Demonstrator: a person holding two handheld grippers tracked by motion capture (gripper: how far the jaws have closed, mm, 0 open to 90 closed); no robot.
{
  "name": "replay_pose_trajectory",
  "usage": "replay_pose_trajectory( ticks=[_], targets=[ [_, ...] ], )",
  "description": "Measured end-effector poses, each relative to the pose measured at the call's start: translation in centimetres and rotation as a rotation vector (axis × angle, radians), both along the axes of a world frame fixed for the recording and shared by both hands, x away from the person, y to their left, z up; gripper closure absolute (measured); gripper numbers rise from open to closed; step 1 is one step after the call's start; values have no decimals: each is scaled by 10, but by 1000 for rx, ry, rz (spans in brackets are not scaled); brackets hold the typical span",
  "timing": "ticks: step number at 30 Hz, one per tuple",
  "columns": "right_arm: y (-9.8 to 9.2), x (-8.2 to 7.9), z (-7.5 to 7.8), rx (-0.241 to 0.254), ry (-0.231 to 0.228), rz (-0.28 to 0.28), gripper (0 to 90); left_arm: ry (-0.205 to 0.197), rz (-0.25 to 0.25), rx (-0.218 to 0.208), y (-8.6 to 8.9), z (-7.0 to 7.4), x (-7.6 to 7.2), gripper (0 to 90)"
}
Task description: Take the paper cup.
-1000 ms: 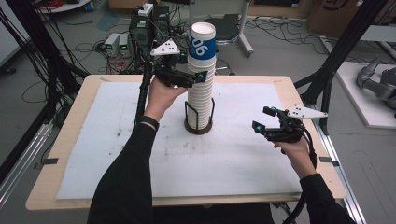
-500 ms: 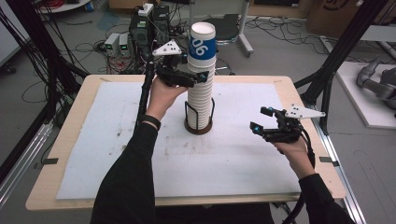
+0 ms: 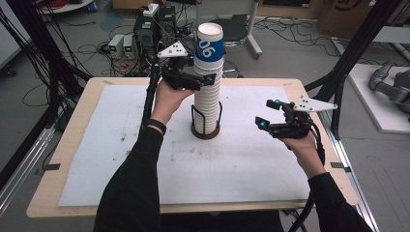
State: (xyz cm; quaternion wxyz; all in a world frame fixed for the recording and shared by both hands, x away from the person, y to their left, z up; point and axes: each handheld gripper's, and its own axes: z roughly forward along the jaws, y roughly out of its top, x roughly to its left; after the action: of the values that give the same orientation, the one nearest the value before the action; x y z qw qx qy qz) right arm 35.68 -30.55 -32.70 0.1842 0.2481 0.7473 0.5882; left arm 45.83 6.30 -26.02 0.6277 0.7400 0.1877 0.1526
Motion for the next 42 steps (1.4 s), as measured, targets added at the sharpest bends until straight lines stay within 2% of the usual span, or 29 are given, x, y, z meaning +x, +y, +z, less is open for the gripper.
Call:
replay_pose_trajectory(
  ticks=[3, 4, 6, 10, 13, 18, 22, 32, 39, 42],
  targets=[
    [6, 3, 17, 2, -30, 11, 165, -1, -2, 0, 0, 0, 0, 112],
    [6, 3, 17, 2, -30, 11, 165, -1, -1, -1, 0, 0, 0, 112],
    [14, 7, 29, -10, -37, 22, 165, -1, -1, -1, 0, 0, 0, 112],
    [22, 13, 40, -11, -38, 29, 166, 0, -2, -1, 0, 0, 0, 112],
    [29, 18, 51, -8, -51, 39, 166, 0, 0, 1, 0, 0, 0, 112],
    [42, 25, 71, -31, -72, 41, 166, 0, -1, 5, 1, 0, 0, 112],
    [48, 30, 80, -13, -79, 48, 166, -1, -1, 9, 0, 1, 0, 113],
    [74, 48, 116, 4, -104, 52, 166, -1, 1, 9, -1, 1, 0, 112],
    [89, 58, 134, 51, -89, 57, 165, 0, -1, 6, -1, 1, 0, 113],
    [100, 63, 147, 66, -87, 55, 166, 1, -1, 5, -1, 1, 0, 113]
  ],
)
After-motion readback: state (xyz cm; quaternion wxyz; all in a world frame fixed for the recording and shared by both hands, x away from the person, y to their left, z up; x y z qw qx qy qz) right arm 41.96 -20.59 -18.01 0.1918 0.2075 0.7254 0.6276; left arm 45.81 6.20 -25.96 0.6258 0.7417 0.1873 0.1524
